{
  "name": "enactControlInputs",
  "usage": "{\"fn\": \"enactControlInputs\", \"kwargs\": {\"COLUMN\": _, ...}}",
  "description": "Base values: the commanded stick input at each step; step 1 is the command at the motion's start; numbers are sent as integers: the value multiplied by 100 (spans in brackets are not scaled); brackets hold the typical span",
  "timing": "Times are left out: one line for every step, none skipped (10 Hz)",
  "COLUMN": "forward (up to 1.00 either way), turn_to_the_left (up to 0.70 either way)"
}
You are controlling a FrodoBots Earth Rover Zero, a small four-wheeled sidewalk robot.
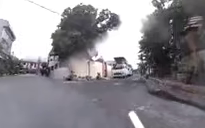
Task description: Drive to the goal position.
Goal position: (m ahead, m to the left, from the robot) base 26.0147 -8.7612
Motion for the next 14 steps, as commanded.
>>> {"fn": "enactControlInputs", "kwargs": {"forward": 85, "turn_to_the_left": 0}}
{"fn": "enactControlInputs", "kwargs": {"forward": 85, "turn_to_the_left": 0}}
{"fn": "enactControlInputs", "kwargs": {"forward": 85, "turn_to_the_left": 0}}
{"fn": "enactControlInputs", "kwargs": {"forward": 85, "turn_to_the_left": 0}}
{"fn": "enactControlInputs", "kwargs": {"forward": 85, "turn_to_the_left": 0}}
{"fn": "enactControlInputs", "kwargs": {"forward": 85, "turn_to_the_left": 0}}
{"fn": "enactControlInputs", "kwargs": {"forward": 85, "turn_to_the_left": 0}}
{"fn": "enactControlInputs", "kwargs": {"forward": 85, "turn_to_the_left": 0}}
{"fn": "enactControlInputs", "kwargs": {"forward": 85, "turn_to_the_left": 0}}
{"fn": "enactControlInputs", "kwargs": {"forward": 85, "turn_to_the_left": -2}}
{"fn": "enactControlInputs", "kwargs": {"forward": 85, "turn_to_the_left": -5}}
{"fn": "enactControlInputs", "kwargs": {"forward": 85, "turn_to_the_left": -9}}
{"fn": "enactControlInputs", "kwargs": {"forward": 85, "turn_to_the_left": -13}}
{"fn": "enactControlInputs", "kwargs": {"forward": 85, "turn_to_the_left": -17}}
